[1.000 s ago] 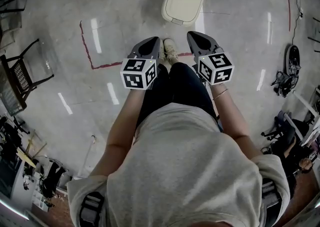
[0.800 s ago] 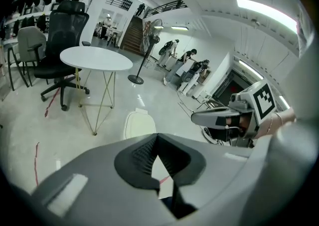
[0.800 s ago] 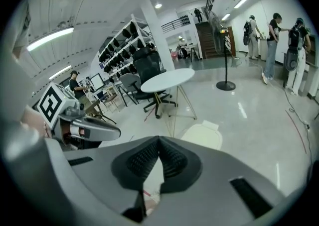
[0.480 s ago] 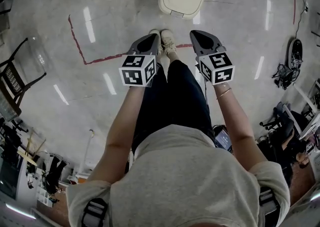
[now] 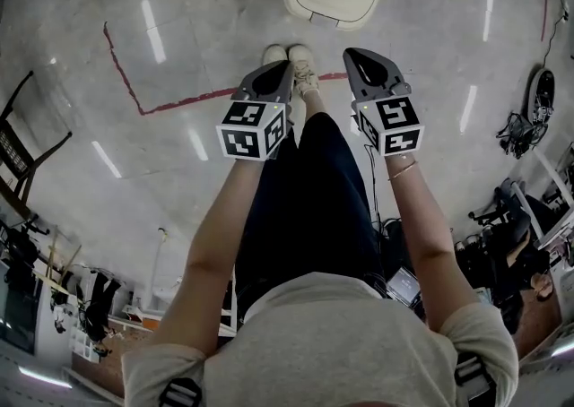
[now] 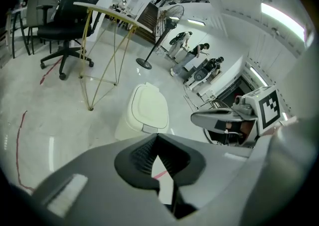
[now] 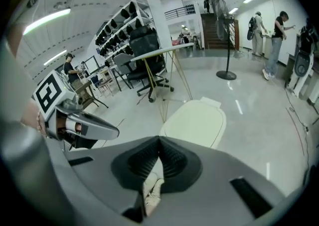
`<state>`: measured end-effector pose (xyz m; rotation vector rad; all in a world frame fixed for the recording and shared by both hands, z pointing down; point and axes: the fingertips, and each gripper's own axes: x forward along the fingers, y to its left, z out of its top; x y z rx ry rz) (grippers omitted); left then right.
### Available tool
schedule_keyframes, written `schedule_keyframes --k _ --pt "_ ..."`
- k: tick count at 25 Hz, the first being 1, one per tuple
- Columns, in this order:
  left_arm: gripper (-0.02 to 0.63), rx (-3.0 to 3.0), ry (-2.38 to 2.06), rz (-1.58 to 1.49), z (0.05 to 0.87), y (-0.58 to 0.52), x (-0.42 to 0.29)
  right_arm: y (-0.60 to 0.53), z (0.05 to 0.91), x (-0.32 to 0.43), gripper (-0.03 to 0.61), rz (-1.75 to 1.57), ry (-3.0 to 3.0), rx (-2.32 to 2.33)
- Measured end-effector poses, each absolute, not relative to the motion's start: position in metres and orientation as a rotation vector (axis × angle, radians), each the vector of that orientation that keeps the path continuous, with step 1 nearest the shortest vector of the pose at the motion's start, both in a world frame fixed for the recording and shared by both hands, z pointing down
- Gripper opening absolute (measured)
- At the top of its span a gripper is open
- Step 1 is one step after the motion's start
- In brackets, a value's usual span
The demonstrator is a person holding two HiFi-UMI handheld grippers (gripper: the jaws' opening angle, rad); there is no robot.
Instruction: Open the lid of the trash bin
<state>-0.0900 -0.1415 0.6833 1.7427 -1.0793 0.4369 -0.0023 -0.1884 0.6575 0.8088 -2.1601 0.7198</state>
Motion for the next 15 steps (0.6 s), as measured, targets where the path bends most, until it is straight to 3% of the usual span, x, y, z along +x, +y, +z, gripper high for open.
schedule_keyframes --k 15 --pt "0.008 1.777 -1.103 0.413 0.76 -0.159 -0.075 -0.221 0.769 -0.013 0.008 0.719 -2.064 0.973"
